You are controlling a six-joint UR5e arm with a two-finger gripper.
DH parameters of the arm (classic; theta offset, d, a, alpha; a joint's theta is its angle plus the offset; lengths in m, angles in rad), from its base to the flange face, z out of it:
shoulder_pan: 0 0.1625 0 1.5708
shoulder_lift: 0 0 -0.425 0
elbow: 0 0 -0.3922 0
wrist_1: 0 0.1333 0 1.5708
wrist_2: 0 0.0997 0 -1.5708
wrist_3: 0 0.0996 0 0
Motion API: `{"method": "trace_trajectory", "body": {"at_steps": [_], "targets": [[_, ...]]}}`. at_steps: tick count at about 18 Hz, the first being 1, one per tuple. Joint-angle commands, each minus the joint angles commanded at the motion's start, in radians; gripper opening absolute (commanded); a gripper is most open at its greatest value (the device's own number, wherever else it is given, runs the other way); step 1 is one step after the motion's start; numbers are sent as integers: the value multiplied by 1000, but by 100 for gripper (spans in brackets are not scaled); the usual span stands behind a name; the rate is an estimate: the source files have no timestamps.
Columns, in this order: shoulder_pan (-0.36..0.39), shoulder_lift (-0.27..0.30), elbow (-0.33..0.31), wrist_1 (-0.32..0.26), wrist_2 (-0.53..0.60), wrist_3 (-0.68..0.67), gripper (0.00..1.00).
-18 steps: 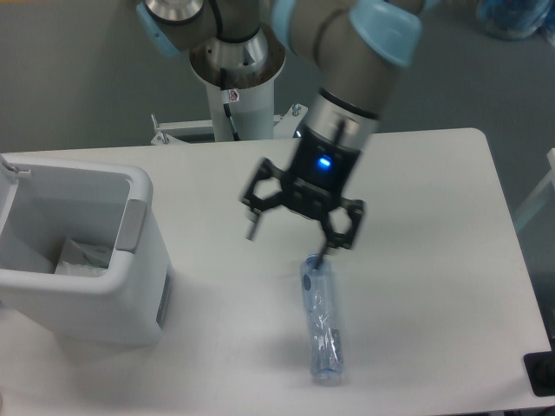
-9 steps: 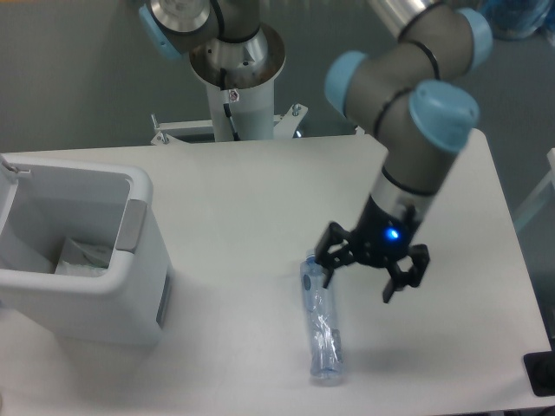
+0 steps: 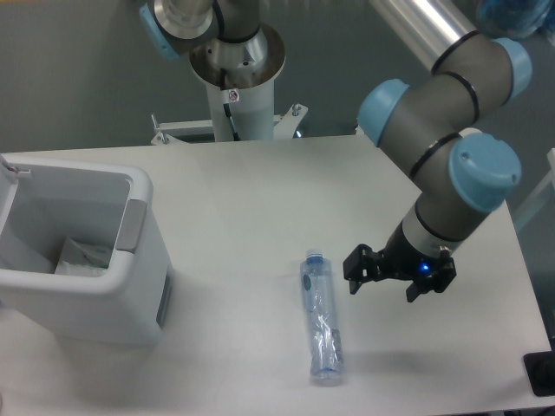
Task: Place the trash in the trash can
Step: 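Move the open gripper back over the clear water bottle, then lower the gripper around the bottle and close on it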
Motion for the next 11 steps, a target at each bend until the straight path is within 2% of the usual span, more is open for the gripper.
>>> {"method": "trace_trajectory", "body": {"at_steps": [4,11], "targets": [[-18,-14,20,-9,0,-57,100],[-89,-109,95,-41,71,-195,100]]}}
